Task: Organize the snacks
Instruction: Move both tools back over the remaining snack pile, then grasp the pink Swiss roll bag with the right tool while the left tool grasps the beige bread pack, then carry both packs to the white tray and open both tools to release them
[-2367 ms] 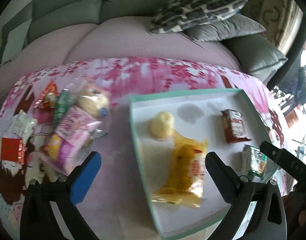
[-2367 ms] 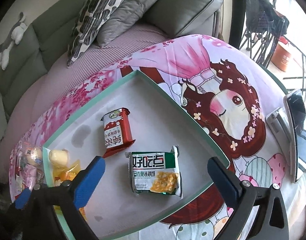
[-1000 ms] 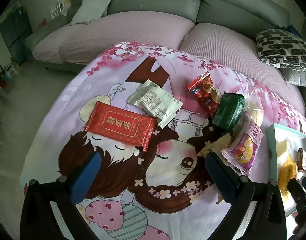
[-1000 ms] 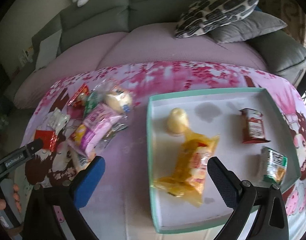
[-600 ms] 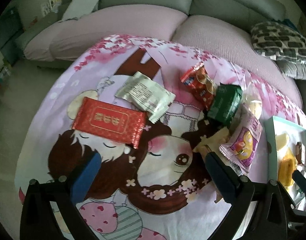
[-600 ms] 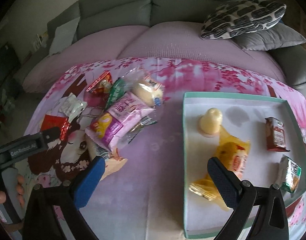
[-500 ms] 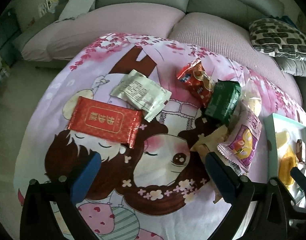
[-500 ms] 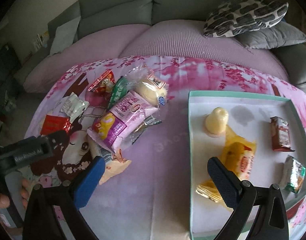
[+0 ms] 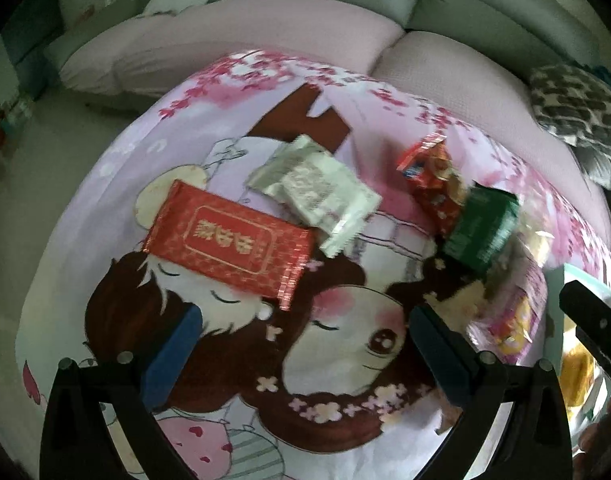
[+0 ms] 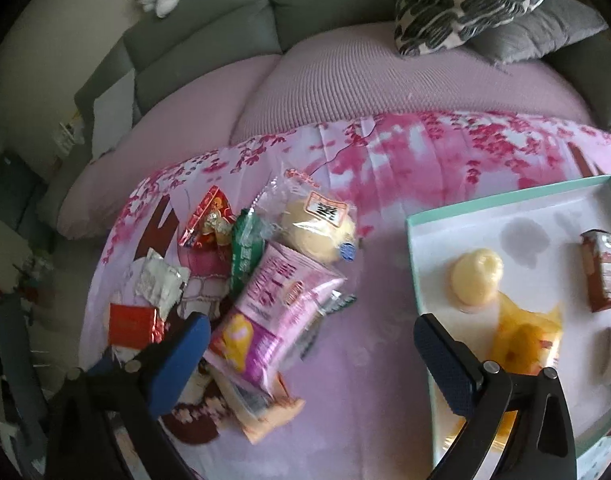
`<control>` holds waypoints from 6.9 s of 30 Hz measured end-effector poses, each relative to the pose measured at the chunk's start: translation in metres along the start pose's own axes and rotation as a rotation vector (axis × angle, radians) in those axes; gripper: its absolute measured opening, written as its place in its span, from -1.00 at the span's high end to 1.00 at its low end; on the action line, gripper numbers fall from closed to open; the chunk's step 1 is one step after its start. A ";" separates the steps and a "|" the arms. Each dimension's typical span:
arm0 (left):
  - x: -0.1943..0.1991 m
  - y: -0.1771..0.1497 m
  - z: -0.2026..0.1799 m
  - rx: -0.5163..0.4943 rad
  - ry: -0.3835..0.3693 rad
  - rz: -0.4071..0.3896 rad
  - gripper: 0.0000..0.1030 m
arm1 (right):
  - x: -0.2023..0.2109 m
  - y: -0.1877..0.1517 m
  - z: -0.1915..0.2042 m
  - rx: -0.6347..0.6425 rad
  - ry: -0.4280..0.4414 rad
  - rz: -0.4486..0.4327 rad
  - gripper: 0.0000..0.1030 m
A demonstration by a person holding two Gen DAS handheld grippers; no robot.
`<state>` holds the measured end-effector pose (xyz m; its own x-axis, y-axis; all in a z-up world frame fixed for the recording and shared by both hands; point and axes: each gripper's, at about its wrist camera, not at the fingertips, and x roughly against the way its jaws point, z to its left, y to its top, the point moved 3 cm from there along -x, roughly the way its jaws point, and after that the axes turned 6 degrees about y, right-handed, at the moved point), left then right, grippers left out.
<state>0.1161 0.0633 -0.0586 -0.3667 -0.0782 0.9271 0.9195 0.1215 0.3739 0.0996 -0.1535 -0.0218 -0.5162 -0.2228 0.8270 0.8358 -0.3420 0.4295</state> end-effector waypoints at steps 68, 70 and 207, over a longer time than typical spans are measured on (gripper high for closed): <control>-0.027 -0.025 -0.070 -0.228 -0.037 0.113 -1.00 | -0.014 -0.064 -0.036 0.053 -0.073 0.169 0.14; -0.027 -0.027 -0.078 -0.247 -0.043 0.107 -1.00 | -0.015 -0.065 -0.034 0.066 -0.080 0.169 0.14; 0.055 -0.061 -0.332 -0.600 -0.392 -0.178 0.19 | 0.103 0.005 -0.273 -0.276 -0.378 -0.221 -0.17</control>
<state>0.0864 -0.2772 -0.0392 -0.4382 0.3267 0.8374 0.7197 -0.4305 0.5446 -0.0005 -0.4272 -0.0340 -0.5280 0.2101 0.8228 0.6076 -0.5834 0.5389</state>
